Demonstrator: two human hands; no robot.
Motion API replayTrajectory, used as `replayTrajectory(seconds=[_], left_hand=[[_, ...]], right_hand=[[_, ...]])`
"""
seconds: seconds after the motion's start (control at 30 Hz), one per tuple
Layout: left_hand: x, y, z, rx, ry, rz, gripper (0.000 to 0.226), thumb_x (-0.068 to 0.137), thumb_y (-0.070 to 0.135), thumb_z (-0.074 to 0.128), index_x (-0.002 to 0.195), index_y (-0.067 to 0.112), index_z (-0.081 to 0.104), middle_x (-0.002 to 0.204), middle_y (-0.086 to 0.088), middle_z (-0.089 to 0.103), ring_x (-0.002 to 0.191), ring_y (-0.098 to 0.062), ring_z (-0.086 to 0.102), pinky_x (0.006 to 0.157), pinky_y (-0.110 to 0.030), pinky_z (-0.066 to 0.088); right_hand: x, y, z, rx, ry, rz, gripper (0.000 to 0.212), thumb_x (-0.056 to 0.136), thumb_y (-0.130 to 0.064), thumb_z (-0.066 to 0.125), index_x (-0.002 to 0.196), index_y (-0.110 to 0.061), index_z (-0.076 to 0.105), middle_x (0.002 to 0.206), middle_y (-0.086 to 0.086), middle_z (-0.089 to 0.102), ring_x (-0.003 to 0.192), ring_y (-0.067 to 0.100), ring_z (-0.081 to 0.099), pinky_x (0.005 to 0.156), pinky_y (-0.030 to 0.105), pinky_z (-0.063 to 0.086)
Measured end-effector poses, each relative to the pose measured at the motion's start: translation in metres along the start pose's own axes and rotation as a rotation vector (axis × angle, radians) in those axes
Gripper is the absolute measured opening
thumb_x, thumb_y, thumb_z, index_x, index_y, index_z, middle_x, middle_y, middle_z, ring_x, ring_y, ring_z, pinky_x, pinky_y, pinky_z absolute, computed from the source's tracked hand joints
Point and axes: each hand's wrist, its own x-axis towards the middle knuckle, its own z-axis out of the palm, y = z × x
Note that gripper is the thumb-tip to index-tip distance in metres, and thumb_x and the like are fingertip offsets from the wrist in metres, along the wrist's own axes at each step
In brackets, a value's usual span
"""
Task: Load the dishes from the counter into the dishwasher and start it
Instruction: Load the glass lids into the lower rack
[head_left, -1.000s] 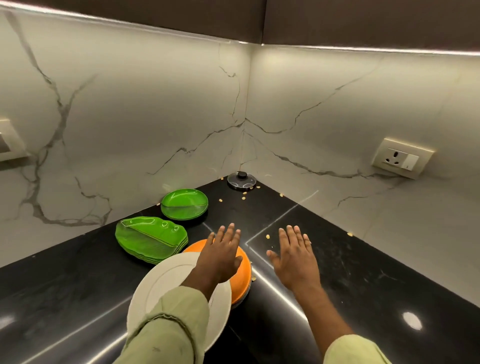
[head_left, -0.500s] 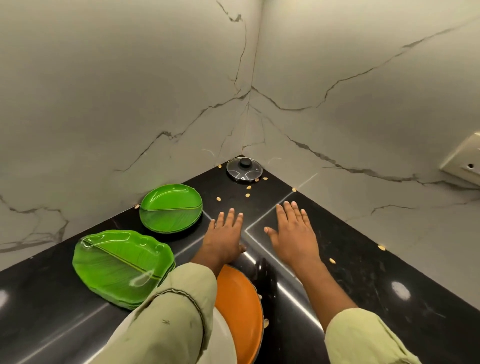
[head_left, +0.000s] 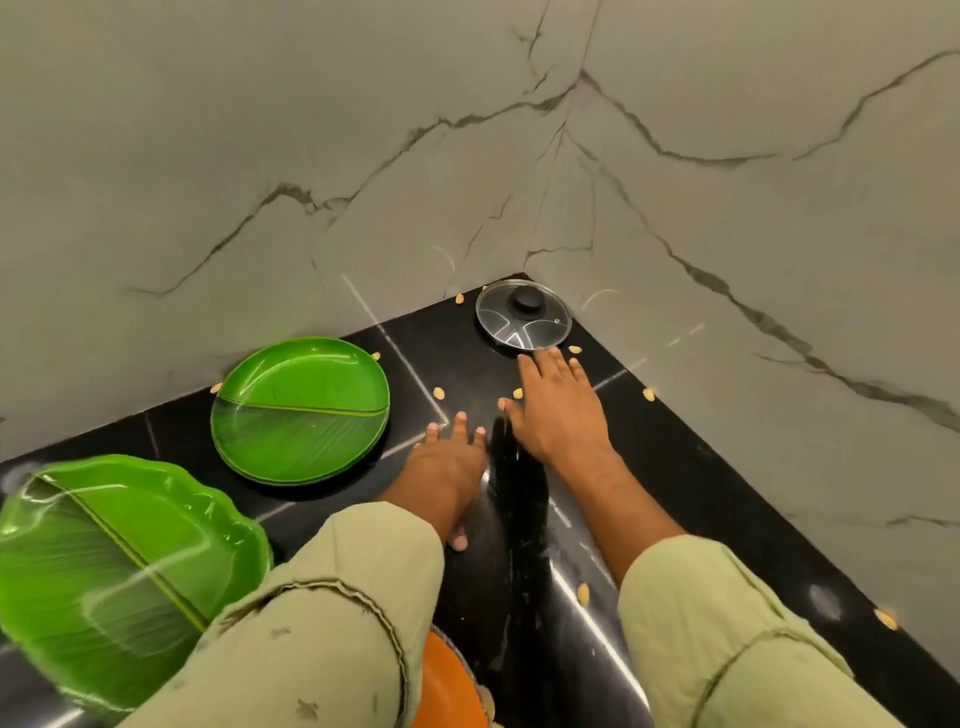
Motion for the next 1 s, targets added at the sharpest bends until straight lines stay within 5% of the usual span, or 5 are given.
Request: replayTrajectory(seconds=[0.07, 0.17, 0.6, 0.8, 1.0], left_hand=[[0.008, 0.011, -0.006, -0.080, -0.017, -0.052, 0.099, 0.093, 0.008, 0.064, 0.157, 0.014, -0.011, 0.162, -0.006, -0.025, 0.148, -0.046, -0.010, 0.121, -0.055, 0.010], [0.018, 0.022, -0.015, -0.093, -0.055, -0.115, 0.106, 0.091, 0.009, 0.066, 0.156, 0.016, -0.017, 0.160, -0.003, -0.032, 0.145, -0.051, -0.014, 0.118, -0.057, 0.009], [0.022, 0.022, -0.014, -0.073, -0.084, -0.124, 0.115, 0.086, 0.000, 0.069, 0.154, 0.016, -0.022, 0.157, -0.003, -0.038, 0.143, -0.056, -0.014, 0.117, -0.059, 0.015], [0.024, 0.024, -0.016, -0.080, -0.093, -0.133, 0.116, 0.086, 0.002, 0.071, 0.154, 0.016, -0.022, 0.156, -0.004, -0.039, 0.143, -0.056, -0.014, 0.118, -0.059, 0.013], [0.024, 0.023, -0.019, -0.104, -0.113, -0.129, 0.117, 0.086, 0.006, 0.072, 0.153, 0.015, -0.023, 0.155, -0.005, -0.040, 0.142, -0.056, -0.016, 0.118, -0.060, 0.011]], right_hand=[[0.025, 0.004, 0.005, -0.033, -0.023, -0.017, 0.056, 0.095, -0.041, 0.055, 0.141, -0.011, 0.042, 0.146, 0.011, 0.043, 0.140, 0.029, 0.034, 0.116, 0.043, 0.027], [0.058, 0.005, 0.015, -0.104, -0.037, -0.054, 0.046, 0.092, -0.036, 0.062, 0.129, -0.010, 0.053, 0.130, 0.011, 0.054, 0.121, 0.032, 0.052, 0.099, 0.044, 0.041], [0.120, 0.014, 0.028, -0.281, 0.109, 0.000, 0.047, 0.088, -0.025, 0.070, 0.127, -0.010, 0.048, 0.124, 0.015, 0.052, 0.104, 0.033, 0.061, 0.075, 0.040, 0.049], [0.119, 0.017, 0.019, -0.421, 0.083, -0.252, 0.069, 0.087, -0.008, 0.065, 0.143, -0.021, 0.026, 0.148, 0.022, 0.027, 0.103, 0.039, 0.057, 0.066, 0.041, 0.049], [0.124, 0.020, 0.002, -0.531, 0.043, -0.288, 0.036, 0.099, -0.013, 0.047, 0.134, -0.020, 0.044, 0.160, 0.023, 0.012, 0.076, 0.030, 0.064, 0.053, 0.036, 0.044]])
